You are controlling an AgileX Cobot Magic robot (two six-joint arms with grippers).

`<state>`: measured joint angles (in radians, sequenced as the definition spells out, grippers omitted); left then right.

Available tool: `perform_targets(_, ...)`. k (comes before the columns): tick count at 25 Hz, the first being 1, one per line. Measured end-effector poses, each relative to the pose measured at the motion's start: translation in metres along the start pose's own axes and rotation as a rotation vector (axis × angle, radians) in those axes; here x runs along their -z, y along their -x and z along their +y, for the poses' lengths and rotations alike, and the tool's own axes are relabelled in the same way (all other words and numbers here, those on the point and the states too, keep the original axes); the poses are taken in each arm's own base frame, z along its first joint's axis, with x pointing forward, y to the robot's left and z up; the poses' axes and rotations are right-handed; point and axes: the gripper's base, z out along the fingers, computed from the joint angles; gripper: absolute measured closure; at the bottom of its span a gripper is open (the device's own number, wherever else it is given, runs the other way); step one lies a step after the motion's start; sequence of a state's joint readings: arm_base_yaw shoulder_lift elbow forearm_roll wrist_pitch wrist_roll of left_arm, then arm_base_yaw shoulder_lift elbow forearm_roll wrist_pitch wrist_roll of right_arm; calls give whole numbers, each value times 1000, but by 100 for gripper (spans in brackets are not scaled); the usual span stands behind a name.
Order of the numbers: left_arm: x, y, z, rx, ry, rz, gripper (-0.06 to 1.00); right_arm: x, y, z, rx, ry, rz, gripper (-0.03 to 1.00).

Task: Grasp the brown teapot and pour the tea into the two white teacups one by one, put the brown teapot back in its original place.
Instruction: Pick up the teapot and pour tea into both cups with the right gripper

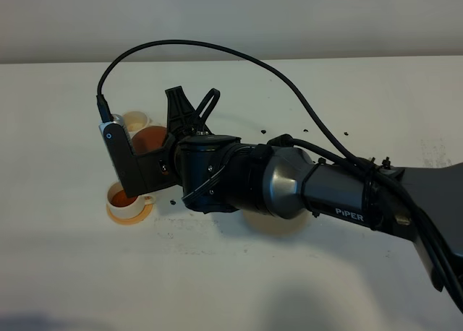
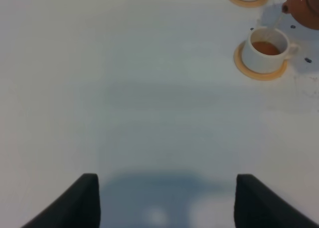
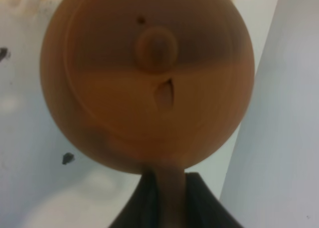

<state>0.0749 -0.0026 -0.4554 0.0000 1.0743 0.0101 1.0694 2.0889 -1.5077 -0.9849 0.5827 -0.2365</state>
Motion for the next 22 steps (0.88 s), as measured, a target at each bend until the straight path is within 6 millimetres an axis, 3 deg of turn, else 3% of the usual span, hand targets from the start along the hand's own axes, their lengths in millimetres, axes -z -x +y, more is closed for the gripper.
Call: perform_targets(22,0,0,0,0,0,0,40,-13,2,11,44,29,14,87)
